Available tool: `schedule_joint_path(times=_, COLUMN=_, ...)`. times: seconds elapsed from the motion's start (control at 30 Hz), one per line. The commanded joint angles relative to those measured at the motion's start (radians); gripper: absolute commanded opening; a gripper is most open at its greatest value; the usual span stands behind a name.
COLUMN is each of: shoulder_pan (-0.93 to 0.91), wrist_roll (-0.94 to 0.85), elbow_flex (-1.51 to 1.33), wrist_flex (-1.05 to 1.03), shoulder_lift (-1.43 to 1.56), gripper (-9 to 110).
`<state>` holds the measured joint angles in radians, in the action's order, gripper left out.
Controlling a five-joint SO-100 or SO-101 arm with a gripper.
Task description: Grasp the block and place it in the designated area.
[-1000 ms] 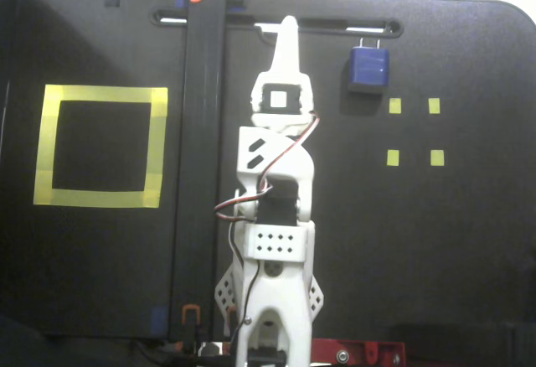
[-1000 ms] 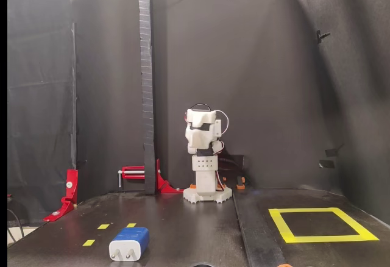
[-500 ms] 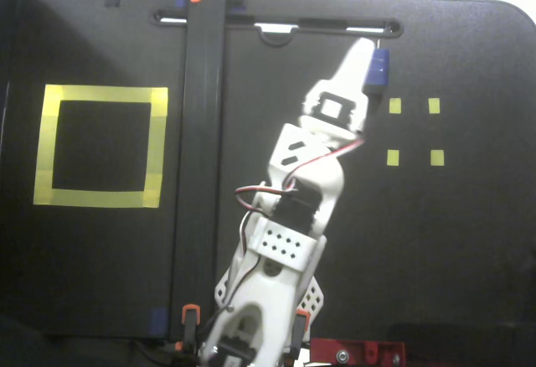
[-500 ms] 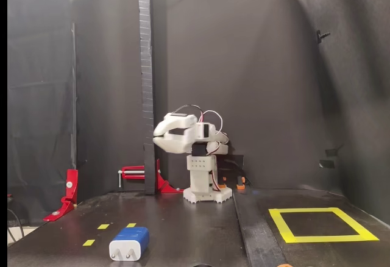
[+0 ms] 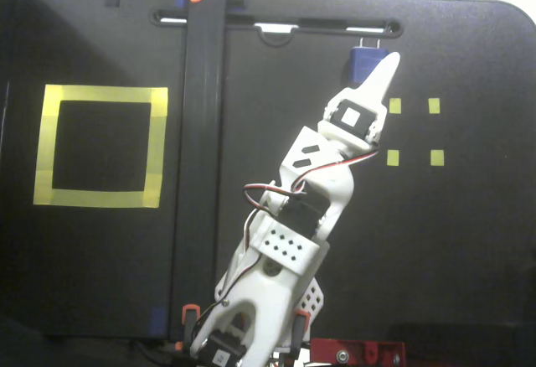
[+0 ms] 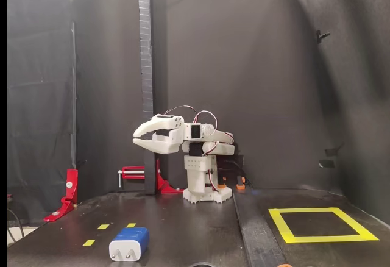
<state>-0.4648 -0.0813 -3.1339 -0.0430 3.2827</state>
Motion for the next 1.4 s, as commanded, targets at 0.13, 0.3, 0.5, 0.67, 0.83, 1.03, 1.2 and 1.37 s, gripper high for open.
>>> schedule_joint_path(times=0.13, shoulder_pan=0.002, wrist_roll=0.034, elbow_flex=0.207, wrist_flex=-0.020, shoulder_lift=-0.238, gripper=0)
schedule_joint_path(times=0.3, shoulder_pan=0.003, wrist_roll=0.055, elbow_flex=0.520, wrist_flex=-0.146, shoulder_lift=-0.526, gripper=0)
schedule_joint_path(times=0.5, shoulder_pan=0.005, wrist_roll=0.074, elbow_flex=0.851, wrist_flex=-0.334, shoulder_lift=-0.796, gripper=0)
schedule_joint_path(times=0.67, shoulder_pan=0.017, wrist_roll=0.075, elbow_flex=1.046, wrist_flex=-0.535, shoulder_lift=-0.948, gripper=0)
schedule_joint_path(times=0.83, shoulder_pan=0.031, wrist_roll=0.075, elbow_flex=1.201, wrist_flex=-0.715, shoulder_lift=-1.068, gripper=0)
schedule_joint_path(times=1.03, shoulder_pan=0.041, wrist_roll=0.069, elbow_flex=1.368, wrist_flex=-0.908, shoulder_lift=-1.220, gripper=0)
schedule_joint_path(times=1.2, shoulder_pan=0.046, wrist_roll=0.066, elbow_flex=1.451, wrist_flex=-0.994, shoulder_lift=-1.342, gripper=0)
schedule_joint_path(times=1.37, shoulder_pan=0.048, wrist_roll=0.060, elbow_flex=1.577, wrist_flex=-1.075, shoulder_lift=-1.517, gripper=0)
